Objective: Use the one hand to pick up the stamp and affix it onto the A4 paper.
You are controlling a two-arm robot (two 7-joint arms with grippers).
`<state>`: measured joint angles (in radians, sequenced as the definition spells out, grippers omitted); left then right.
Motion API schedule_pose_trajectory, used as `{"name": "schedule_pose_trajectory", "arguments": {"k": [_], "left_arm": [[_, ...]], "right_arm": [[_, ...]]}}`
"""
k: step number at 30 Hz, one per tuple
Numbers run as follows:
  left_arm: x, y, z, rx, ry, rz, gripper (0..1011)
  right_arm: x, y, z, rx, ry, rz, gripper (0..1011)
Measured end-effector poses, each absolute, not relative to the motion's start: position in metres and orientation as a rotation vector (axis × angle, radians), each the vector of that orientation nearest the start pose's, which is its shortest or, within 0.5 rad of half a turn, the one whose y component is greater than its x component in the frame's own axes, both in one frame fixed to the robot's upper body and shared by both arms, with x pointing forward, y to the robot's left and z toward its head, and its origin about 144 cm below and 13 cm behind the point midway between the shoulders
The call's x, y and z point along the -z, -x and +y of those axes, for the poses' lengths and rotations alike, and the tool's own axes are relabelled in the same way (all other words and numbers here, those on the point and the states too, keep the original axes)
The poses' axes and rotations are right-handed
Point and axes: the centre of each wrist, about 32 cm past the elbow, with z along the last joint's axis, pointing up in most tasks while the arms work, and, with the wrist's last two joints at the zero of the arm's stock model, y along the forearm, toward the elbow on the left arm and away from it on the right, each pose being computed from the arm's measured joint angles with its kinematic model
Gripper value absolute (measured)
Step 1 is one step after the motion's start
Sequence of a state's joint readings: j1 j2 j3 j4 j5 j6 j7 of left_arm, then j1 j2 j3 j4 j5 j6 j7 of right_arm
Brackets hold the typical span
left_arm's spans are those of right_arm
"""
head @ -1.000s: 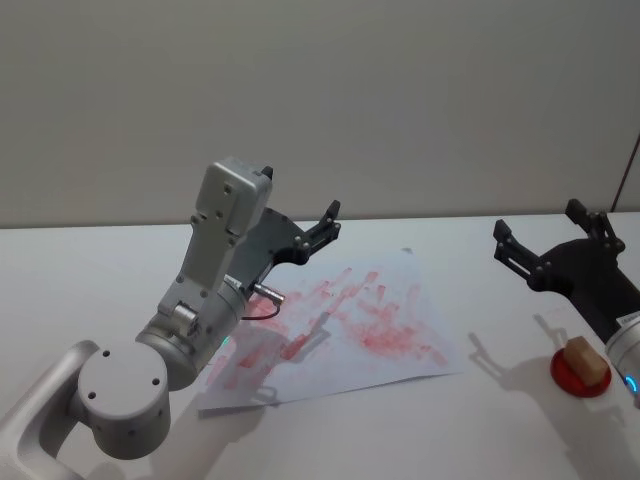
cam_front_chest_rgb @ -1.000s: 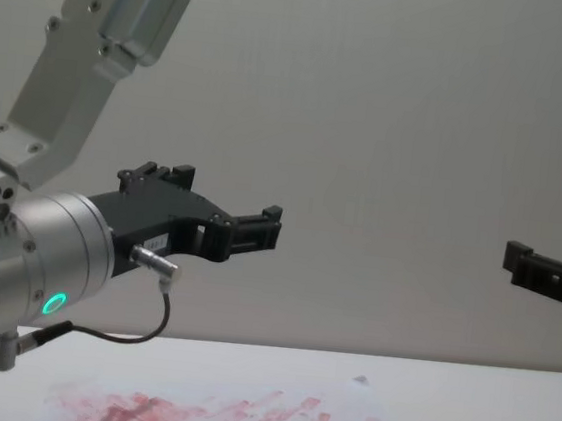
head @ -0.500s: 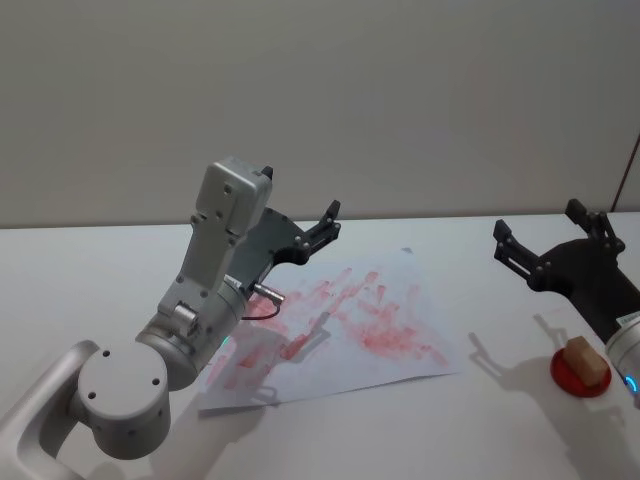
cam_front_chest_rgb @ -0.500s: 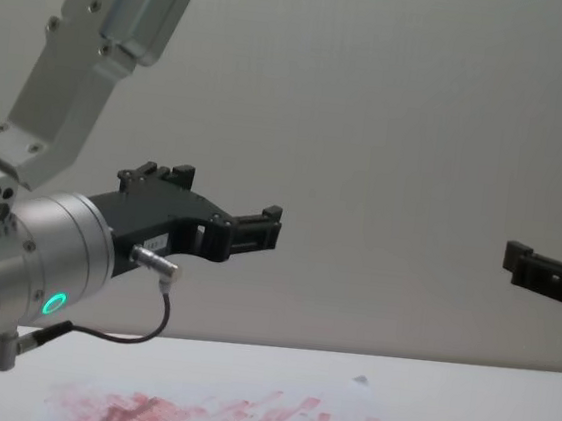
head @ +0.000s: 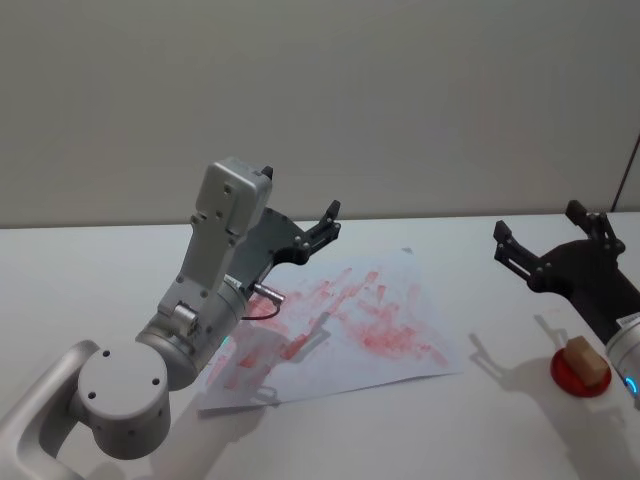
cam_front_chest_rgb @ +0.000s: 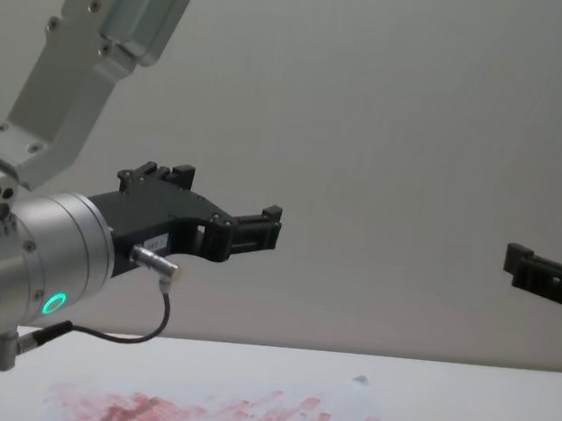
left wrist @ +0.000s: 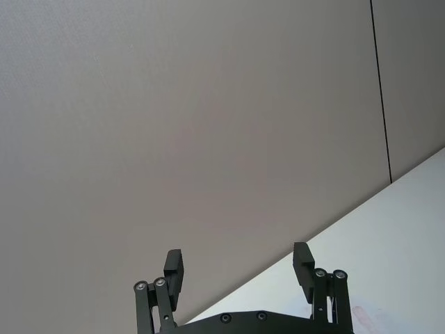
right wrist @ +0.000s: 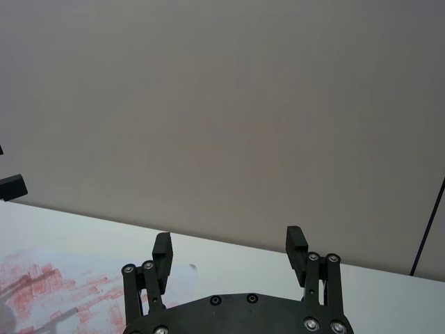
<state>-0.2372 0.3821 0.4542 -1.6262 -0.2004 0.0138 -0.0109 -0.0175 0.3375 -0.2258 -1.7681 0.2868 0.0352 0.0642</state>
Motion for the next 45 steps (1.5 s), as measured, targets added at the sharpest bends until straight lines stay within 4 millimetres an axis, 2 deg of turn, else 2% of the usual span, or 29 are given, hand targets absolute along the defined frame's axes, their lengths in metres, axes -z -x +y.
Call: {"name": "schedule_pose_trajectory", "arguments": {"k": [17,45], "left_arm": [[-1.204,-0.492,0.198,-1.124,-0.061,-0.268,1001],[-1.204,-0.492,0.198,-1.124,-0.061,-0.268,1001]], "right_arm": [[-1.184,-0.412,-0.238,1.308,0.058,-0.003,1001],[-1.182,-0.410,-0.249,1.357,0.300,0.136,1001]]}}
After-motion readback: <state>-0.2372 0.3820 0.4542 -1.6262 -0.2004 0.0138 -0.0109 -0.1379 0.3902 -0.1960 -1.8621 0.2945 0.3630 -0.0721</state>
